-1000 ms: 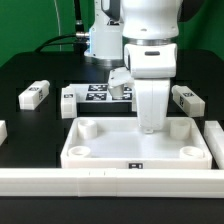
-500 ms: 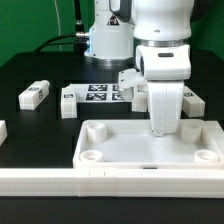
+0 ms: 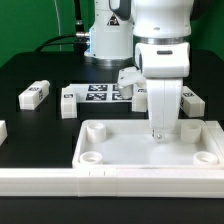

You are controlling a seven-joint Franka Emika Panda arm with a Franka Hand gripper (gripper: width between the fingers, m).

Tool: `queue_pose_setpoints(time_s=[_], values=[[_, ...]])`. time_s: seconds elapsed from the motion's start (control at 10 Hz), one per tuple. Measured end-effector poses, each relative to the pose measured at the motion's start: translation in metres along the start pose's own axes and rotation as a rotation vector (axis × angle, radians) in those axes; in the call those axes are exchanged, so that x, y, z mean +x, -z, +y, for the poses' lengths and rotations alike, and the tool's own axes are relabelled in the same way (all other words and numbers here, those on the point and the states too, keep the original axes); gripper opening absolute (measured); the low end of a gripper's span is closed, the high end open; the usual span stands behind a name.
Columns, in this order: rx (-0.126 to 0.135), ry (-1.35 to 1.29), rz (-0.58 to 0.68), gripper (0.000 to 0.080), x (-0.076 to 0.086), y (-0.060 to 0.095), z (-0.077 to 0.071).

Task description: Assemble desk

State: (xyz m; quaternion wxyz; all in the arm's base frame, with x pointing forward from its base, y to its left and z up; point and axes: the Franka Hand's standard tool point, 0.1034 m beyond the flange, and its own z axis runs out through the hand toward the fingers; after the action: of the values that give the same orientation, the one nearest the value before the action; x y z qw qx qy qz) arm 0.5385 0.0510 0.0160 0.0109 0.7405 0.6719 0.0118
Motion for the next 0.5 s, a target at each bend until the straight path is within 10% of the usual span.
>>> queue_pose_setpoints(time_s=[0.5], values=[[-0.051, -0.251, 0.003, 0.0649, 0.014, 0.046, -0.002]])
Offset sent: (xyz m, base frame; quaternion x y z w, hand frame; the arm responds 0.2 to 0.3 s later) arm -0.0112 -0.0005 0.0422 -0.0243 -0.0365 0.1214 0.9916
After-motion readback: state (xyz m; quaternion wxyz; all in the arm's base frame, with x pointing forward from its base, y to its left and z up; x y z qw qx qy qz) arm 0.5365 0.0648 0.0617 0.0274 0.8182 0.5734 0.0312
